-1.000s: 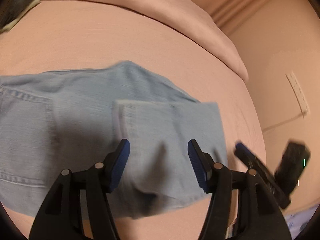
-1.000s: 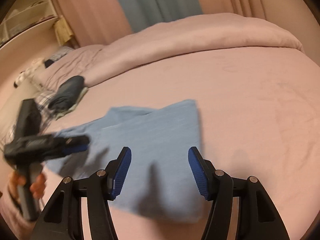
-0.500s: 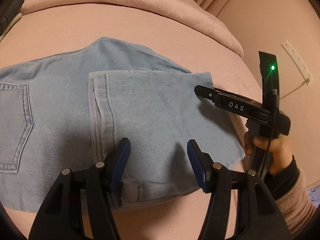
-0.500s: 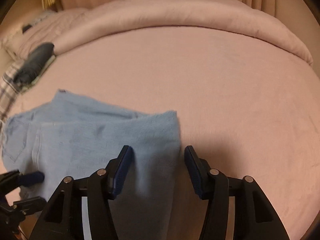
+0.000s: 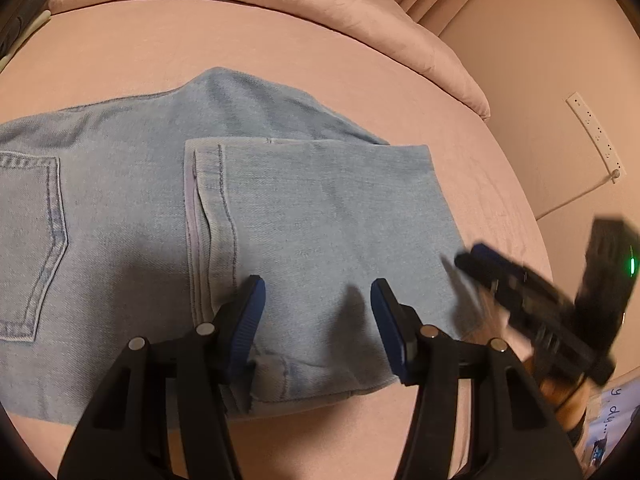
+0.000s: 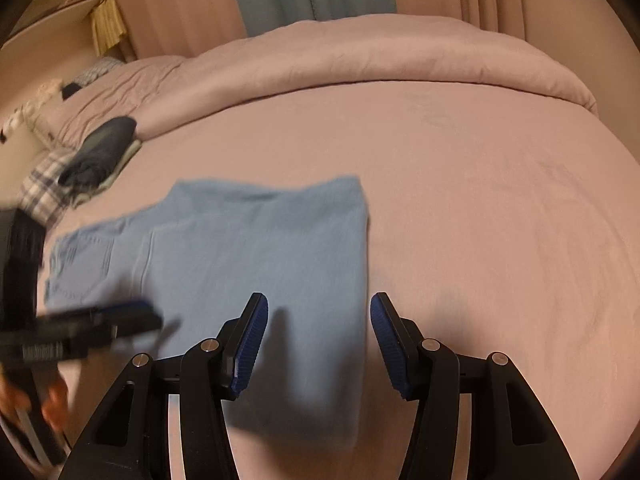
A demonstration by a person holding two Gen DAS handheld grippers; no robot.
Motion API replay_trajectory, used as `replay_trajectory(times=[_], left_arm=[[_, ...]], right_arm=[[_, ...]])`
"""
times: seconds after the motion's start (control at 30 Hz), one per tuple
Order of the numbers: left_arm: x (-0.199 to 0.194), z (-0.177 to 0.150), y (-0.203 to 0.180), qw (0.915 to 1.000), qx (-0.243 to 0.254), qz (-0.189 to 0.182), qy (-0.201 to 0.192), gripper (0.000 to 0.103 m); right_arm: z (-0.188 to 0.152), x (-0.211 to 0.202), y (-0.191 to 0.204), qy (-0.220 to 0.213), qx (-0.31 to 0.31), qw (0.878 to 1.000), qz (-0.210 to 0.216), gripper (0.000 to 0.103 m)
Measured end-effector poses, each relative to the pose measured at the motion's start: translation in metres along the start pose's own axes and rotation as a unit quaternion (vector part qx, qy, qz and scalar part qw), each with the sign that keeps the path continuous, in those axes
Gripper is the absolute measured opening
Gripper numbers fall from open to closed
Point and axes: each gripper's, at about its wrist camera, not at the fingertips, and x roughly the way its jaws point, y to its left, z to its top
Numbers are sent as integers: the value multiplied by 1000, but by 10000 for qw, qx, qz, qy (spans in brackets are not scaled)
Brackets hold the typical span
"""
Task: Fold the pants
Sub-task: 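Lay the hem over onto the jeans with the right tool and release, then grasp the elastic waistband with the left tool and lift it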
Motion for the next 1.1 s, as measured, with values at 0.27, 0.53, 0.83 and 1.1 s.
replay_trajectory(times=[0.27, 0.53, 0.83, 1.1], left_arm=[[1, -6, -9, 9992, 247, 300, 57, 55], [-8, -26, -20, 9937, 814, 764, 134, 55], [-33, -35, 34, 9986, -44, 470, 221, 59], [-73, -51, 79, 9965, -817, 119, 89, 60]], right_arm=[[-37, 9, 8, -40, -2, 9996, -282, 56], [-32, 0, 9, -48, 197, 9992, -342, 56], [-17, -8, 51, -356, -165, 9992, 75, 56], [-16, 11, 116, -304, -793, 9943, 643, 56]])
